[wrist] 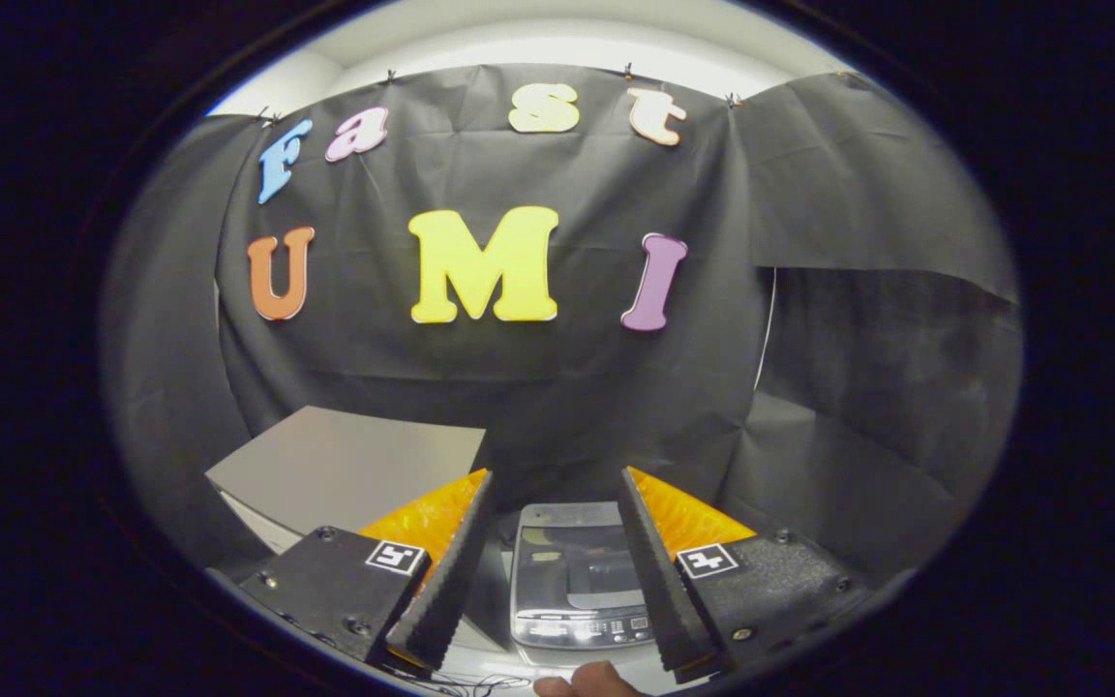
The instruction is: Put the clothes into the washing machine and then close the washing machine lid.
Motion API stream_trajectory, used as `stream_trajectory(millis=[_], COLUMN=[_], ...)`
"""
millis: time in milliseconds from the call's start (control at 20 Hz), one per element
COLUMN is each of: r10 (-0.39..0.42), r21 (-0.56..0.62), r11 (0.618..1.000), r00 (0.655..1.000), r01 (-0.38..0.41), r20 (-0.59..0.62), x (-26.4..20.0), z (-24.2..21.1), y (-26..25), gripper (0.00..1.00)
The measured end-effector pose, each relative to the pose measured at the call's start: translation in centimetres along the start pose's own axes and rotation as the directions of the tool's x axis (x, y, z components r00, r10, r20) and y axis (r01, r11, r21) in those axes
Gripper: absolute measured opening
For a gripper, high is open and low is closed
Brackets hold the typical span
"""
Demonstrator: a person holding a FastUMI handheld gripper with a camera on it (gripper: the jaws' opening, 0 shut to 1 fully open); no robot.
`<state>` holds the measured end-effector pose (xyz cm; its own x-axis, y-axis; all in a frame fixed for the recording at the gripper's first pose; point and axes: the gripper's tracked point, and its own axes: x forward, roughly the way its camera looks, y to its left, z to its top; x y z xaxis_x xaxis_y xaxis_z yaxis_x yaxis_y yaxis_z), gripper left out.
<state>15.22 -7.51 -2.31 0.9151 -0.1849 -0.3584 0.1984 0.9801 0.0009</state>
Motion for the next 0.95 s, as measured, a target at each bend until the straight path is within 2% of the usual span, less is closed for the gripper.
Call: stream_trajectory(millis=[350, 450, 600, 800, 950], r10=[0.006, 0.031, 0.062, 0.097, 0.075], r21=[-0.068, -0.082, -0.075, -0.038, -0.027], r11=[0.998, 0.997, 0.996, 0.995, 0.997], r00=[0.991, 0.986, 0.981, 0.984, 0.985], r01=[0.003, -0.018, -0.049, -0.093, -0.071], r20=[0.131, 0.162, 0.182, 0.150, 0.154], x=[-9.4, -12.8, -17.4, -21.6, -23.3], z=[1.2, 0.7, -0.3, -2.1, -2.1], y=[-5.7, -6.3, -7.9, -9.1, -11.6], gripper=[0.81, 0.81, 0.81, 0.81, 0.81])
